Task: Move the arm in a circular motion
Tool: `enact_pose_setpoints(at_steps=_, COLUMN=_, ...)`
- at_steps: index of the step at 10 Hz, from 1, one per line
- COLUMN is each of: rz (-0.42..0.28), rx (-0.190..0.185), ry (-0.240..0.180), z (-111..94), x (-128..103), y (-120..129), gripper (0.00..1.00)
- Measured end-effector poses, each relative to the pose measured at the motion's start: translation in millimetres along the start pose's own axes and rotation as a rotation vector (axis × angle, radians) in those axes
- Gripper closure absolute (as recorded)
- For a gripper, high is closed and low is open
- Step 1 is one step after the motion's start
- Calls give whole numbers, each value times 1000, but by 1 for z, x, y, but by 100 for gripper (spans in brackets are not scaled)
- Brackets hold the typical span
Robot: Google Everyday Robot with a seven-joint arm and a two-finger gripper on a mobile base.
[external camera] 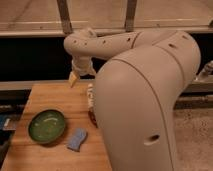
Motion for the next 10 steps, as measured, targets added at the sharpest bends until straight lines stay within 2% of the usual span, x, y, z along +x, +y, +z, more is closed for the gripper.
enact_pose_setpoints(at_steps=1, rz=-22, rx=-1, ry=-13, z=-10, x=14, y=18, gripper=21)
enact_pose_setpoints(at_steps=2, rz=-14, rx=7, ry=-22, z=-16, x=27, y=26, gripper=21)
enact_pose_setpoints(at_steps=3, rz=6, rx=16, ry=-33, z=-24, x=44, y=29, gripper=21)
enact_pose_setpoints(at_steps=5, rz=51, rx=37, ry=-51, z=-37, x=71, y=21, gripper=21)
enact_pose_setpoints(at_steps=7, rz=151, rx=76, ry=-65, z=-50, x=103, y=-12, gripper=21)
enact_pose_setpoints(at_steps=8, rz=225, rx=103, ry=-70, z=-56, x=121, y=-42, gripper=21)
enact_pose_setpoints(at_steps=9, rz=266, rx=119, ry=-72, z=-58, x=130, y=-62, gripper=21)
enact_pose_setpoints(at_steps=10, rz=324, rx=144, ry=-71, z=-59, x=138, y=-94, gripper=21)
